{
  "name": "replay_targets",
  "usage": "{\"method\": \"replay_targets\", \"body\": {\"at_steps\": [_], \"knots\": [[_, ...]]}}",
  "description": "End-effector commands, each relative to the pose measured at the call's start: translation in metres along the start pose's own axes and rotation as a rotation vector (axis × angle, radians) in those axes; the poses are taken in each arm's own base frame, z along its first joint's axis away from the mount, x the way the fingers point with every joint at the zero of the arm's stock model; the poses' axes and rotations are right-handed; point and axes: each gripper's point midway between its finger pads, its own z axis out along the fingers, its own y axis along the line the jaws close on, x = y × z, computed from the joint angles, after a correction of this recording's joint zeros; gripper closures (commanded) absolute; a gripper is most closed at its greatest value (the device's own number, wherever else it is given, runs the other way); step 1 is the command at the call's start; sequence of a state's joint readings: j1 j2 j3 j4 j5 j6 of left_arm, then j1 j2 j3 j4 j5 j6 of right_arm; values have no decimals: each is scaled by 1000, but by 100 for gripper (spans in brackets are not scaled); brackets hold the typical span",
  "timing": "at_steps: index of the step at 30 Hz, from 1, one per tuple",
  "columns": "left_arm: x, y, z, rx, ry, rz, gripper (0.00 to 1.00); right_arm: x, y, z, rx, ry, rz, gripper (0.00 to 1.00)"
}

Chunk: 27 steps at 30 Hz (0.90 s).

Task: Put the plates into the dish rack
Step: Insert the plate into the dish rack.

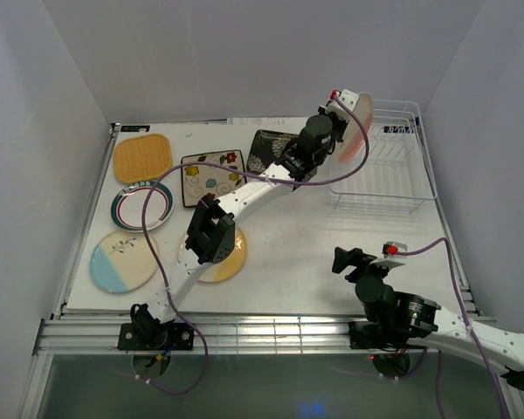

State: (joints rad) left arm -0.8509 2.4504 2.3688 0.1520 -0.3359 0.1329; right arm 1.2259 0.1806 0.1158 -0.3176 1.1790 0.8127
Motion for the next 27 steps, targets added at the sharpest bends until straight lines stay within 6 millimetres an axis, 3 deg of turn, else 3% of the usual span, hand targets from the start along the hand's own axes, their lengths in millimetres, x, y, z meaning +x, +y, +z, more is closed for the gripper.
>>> {"method": "replay_targets", "body": {"at_steps": [1, 8, 15, 16, 20, 22, 23, 24, 25, 26, 27], "knots": [[-138, 36, -15, -137, -373, -54, 100, -7, -4, 1, 25, -41, 48, 10], [-143, 22, -21, -160, -444, 13, 100, -13, -3, 1, 26, -55, 50, 10], [-150, 30, -27, -184, -442, 4, 100, -73, 29, -7, -57, -133, -61, 7], [-163, 33, -33, -188, -456, -8, 100, -88, 40, -8, -72, -160, -39, 7], [-171, 37, -43, -192, -438, -30, 100, -118, 55, -7, -58, -230, -142, 10], [-173, 40, -47, -193, -420, -36, 100, -125, 59, -4, -33, -254, -278, 10], [-185, 46, -55, -201, -426, -48, 100, -130, 62, -4, -31, -271, -305, 10], [-177, 45, -56, -197, -402, -46, 100, -142, 69, -5, -44, -311, -269, 9], [-177, 46, -58, -197, -392, -46, 100, -143, 71, -3, -44, -325, -353, 7], [-189, 53, -66, -208, -400, -57, 100, -146, 73, -4, -49, -340, -354, 6], [-185, 53, -67, -206, -381, -54, 100, -152, 76, -5, -61, -364, -333, 5]]}}
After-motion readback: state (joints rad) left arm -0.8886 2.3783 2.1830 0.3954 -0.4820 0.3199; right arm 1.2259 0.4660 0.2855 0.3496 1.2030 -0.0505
